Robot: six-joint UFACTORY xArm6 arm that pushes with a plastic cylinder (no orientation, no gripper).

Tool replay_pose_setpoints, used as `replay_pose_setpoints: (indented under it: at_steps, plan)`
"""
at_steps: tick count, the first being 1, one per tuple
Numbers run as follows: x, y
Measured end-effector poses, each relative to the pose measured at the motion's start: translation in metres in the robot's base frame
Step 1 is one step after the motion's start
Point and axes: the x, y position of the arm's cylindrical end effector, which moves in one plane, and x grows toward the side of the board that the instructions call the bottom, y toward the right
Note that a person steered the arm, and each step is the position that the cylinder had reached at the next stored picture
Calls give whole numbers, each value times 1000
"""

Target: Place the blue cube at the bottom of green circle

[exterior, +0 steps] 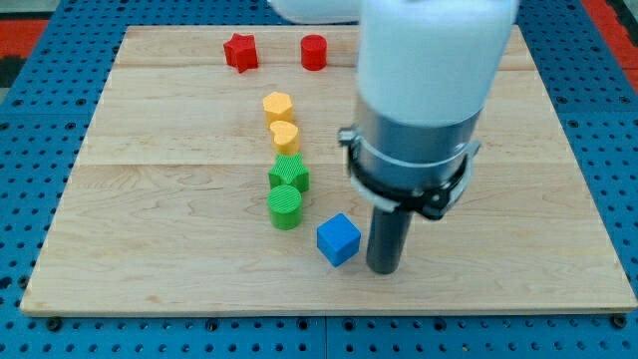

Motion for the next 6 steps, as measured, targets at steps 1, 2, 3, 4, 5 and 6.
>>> replay_pose_setpoints:
  at_steps: [1, 2, 3, 4, 5, 6]
  plan:
    - [-21, -7]
    - [11, -10]
    - [19, -30]
    - [7, -14]
    - [-18, -14]
    - [-3, -37]
